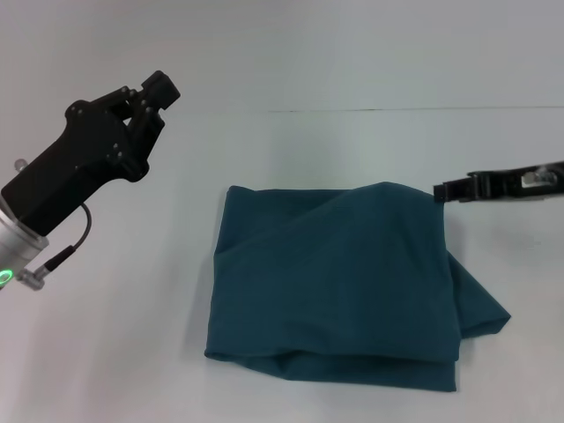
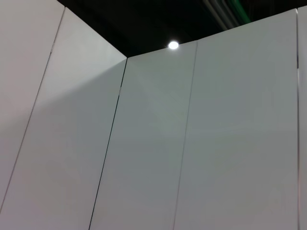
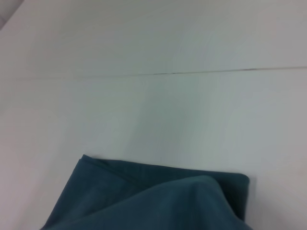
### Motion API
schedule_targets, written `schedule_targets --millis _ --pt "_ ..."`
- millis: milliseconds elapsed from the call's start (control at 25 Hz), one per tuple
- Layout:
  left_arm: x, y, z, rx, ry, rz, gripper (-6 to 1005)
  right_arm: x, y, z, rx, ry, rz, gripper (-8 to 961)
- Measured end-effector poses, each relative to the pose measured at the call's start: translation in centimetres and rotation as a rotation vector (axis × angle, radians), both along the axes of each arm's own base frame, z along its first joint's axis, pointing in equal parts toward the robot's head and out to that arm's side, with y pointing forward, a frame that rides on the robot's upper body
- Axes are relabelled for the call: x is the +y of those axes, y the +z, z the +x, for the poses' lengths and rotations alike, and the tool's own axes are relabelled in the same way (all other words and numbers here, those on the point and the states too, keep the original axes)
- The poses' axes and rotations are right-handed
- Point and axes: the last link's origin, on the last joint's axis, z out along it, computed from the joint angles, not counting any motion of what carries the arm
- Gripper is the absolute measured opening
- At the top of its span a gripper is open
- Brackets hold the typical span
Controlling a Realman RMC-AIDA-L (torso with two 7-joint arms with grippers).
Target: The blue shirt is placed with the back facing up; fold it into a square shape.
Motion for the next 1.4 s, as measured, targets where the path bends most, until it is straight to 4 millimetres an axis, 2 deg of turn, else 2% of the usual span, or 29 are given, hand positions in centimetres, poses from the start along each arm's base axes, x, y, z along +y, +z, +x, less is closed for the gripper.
schedule_targets --millis 240,440,720,1400 --pt "-0.2 0.0 -0.2 0.001 0.003 0.000 40 -1.0 0.1 1.4 0.036 -0.055 0.005 425" --pt "-0.3 -0.1 -0.2 -0.001 0.003 -0.006 40 -1.1 -0.1 2.4 0.043 -0.075 0.010 424" --pt "-0.6 -0.3 -0.1 -0.011 -0.012 -0.015 40 -0.3 -0.9 3.1 0.050 -0.061 -0.004 425" --pt "-1.2 0.2 -0.3 -0.035 -0.022 -0.003 39 2.5 -2.5 2.8 0.132 0.020 -0.027 425"
